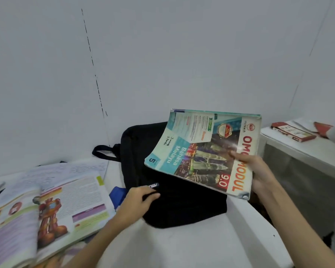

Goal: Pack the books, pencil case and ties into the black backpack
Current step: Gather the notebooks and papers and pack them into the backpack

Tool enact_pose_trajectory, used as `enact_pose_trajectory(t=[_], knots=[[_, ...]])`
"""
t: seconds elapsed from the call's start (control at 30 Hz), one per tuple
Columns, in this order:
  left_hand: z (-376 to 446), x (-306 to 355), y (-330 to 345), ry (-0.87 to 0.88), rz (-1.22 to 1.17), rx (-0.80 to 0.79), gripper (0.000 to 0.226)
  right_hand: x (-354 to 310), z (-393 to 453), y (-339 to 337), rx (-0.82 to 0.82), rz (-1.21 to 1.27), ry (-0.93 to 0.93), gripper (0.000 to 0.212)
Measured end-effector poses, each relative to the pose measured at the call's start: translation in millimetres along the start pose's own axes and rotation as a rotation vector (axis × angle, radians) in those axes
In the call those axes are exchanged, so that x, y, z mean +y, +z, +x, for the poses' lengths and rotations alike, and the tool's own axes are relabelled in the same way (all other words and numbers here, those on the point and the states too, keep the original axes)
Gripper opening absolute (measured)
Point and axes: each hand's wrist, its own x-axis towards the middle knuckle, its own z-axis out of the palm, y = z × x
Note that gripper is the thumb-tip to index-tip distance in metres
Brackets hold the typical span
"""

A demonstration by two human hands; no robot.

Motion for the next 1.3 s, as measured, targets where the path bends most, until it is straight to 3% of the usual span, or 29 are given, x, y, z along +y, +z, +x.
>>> enact_pose_trajectory(t=[0.07, 0.17, 0.23, 0.3, 0.47, 0.57, 0.63, 0.7, 0.77, 0.83, 1.03, 1.2, 1.3], knots=[[11.2, -8.3, -12.2, -0.269, -0.205, 0.062, 0.017, -2.2, 6.1, -0.2, -0.072, -0.008, 0.063, 0.034], [34.2, -13.6, -40.1, -0.651, -0.743, 0.175, 0.019, -6.8, 13.4, 1.5, -0.202, -0.038, 0.188, 0.036], [48.2, -8.4, -62.3, -0.77, -0.999, 0.252, 0.019, -5.1, 20.7, 2.4, -0.33, -0.088, 0.274, 0.068], [65.3, -4.1, -85.6, -0.791, -1.047, 0.343, 0.02, -1.2, 30.6, 3.5, -0.46, -0.156, 0.331, 0.087], [103.6, 26.2, -140.0, -0.686, -0.877, 0.418, 0.023, 10.9, 55.1, 16.3, -0.663, -0.312, 0.401, 0.089], [121.3, 54.0, -158.9, -0.499, -0.604, 0.507, 0.021, 26.0, 64.7, 19.4, -0.634, -0.353, 0.383, 0.093], [126.3, 73.8, -161.9, -0.35, -0.354, 0.466, 0.021, 35.5, 67.0, 19.2, -0.566, -0.299, 0.416, 0.09], [128.3, 91.2, -158.4, -0.21, -0.126, 0.432, 0.025, 39.1, 62.2, 20.6, -0.453, -0.223, 0.465, 0.067], [128.4, 106.0, -153.8, -0.119, 0.04, 0.456, 0.035, 39.9, 59.6, 21.9, -0.344, -0.123, 0.456, 0.023], [128.6, 115.6, -152.1, -0.052, 0.127, 0.486, 0.042, 44.3, 62.5, 20.6, -0.21, -0.002, 0.4, 0.007], [130.4, 128.6, -145.9, 0.083, 0.134, 0.497, 0.038, 72.3, 80.7, 44.6, 0.08, 0.36, 0.184, 0.038], [133.2, 135.5, -138.6, 0.154, 0.202, 0.466, 0.04, 82.6, 78.1, 107.8, -0.1, 0.411, 0.284, 0.034], [133.1, 134.6, -138.9, 0.154, 0.201, 0.466, 0.04, 89.8, 83.3, 131.1, -0.124, 0.362, 0.367, 0.04]])
